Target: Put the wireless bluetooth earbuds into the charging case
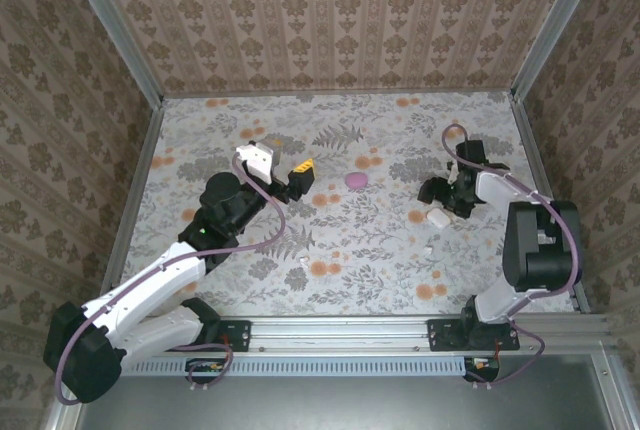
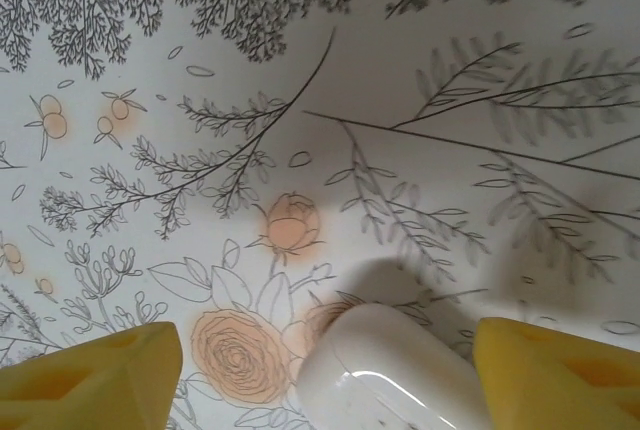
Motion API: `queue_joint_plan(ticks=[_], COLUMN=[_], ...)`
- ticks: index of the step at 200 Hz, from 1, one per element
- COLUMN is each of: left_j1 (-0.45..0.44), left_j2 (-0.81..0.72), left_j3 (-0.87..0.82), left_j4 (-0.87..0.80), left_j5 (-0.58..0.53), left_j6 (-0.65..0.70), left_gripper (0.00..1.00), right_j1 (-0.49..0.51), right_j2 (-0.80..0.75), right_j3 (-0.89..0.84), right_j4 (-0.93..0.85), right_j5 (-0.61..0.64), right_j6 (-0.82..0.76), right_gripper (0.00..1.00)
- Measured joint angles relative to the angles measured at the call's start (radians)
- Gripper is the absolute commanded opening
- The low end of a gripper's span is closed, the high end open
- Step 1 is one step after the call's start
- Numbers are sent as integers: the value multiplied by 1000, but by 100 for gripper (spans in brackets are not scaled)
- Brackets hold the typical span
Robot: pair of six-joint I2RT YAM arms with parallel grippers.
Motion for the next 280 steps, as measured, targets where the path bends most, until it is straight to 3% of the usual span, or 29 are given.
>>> queue_joint_plan(ticks=[64,140,226,280], left_j1=[0,0,0,0], left_j2=[0,0,0,0], left_j3=[0,0,0,0], left_j4=[0,0,0,0], left_j5=[-4,-3,-3,-3], left_j6=[0,0,-3,-3], left_gripper=[87,87,87,87], right_j1=[38,114,206,242], right_j2=[-2,-64,-21,-7], right_j3=[-21,-30,-29,-18], right_j4=[-40,-156,-196,-203], right_j5=[-56,46,153,190], right_j6=[-21,-43,-63,-62], right_gripper=[76,75,61,60])
